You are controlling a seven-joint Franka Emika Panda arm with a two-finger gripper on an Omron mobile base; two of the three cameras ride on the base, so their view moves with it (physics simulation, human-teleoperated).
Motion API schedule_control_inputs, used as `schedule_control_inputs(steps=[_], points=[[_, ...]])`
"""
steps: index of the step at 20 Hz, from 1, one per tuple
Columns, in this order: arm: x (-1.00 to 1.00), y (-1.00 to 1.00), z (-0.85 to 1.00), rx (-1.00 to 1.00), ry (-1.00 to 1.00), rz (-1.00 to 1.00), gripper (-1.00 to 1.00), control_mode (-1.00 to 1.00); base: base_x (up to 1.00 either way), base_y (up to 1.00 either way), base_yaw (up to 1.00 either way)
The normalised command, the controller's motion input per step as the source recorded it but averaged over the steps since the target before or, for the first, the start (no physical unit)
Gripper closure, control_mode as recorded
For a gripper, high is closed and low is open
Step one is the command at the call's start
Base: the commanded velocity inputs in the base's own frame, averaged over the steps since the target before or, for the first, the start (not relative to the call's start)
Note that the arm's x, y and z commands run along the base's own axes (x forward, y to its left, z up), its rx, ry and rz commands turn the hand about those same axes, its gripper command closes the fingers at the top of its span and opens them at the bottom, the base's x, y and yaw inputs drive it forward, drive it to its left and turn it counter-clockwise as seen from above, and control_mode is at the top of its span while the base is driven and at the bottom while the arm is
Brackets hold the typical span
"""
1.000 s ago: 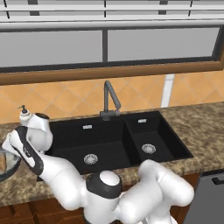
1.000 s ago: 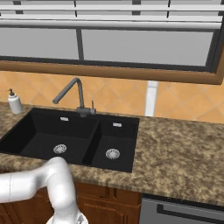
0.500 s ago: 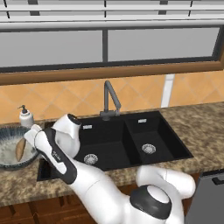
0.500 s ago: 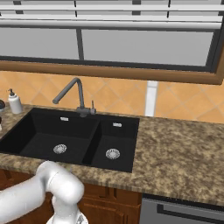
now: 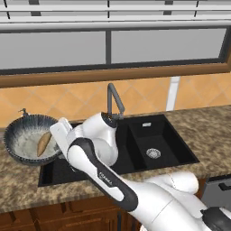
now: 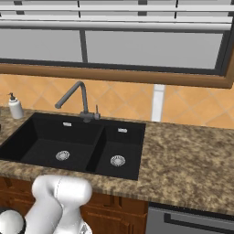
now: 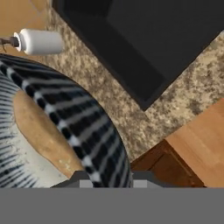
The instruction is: Pick the sweet potato from the sink and place it in the bowl. Then pick the bowl and place it in the microwave. Then close the microwave door and press the start button.
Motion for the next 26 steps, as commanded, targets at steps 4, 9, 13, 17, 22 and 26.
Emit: schedule_control_inputs(steps=[4, 9, 13, 17, 22, 26], points=[[-0.74, -0.8, 0.83, 0.0, 0.0, -0.21, 1.0, -1.0, 0.0, 0.0, 0.0], [-0.48, -0.82, 1.0, 0.0, 0.0, -0.14, 1.0, -1.0, 0.0, 0.0, 0.0], [-0.46, -0.72, 0.97, 0.0, 0.01, -0.1, 1.0, -1.0, 0.0, 0.0, 0.0], [-0.34, -0.92, 0.52, 0.0, 0.0, -0.07, 1.0, -1.0, 0.0, 0.0, 0.0], [-0.5, -1.0, 0.25, 0.0, -0.01, -0.12, 1.0, -1.0, 0.0, 0.0, 0.0], [-0.44, -1.0, 0.2, 0.0, -0.01, -0.15, 1.0, -1.0, 0.0, 0.0, 0.0]])
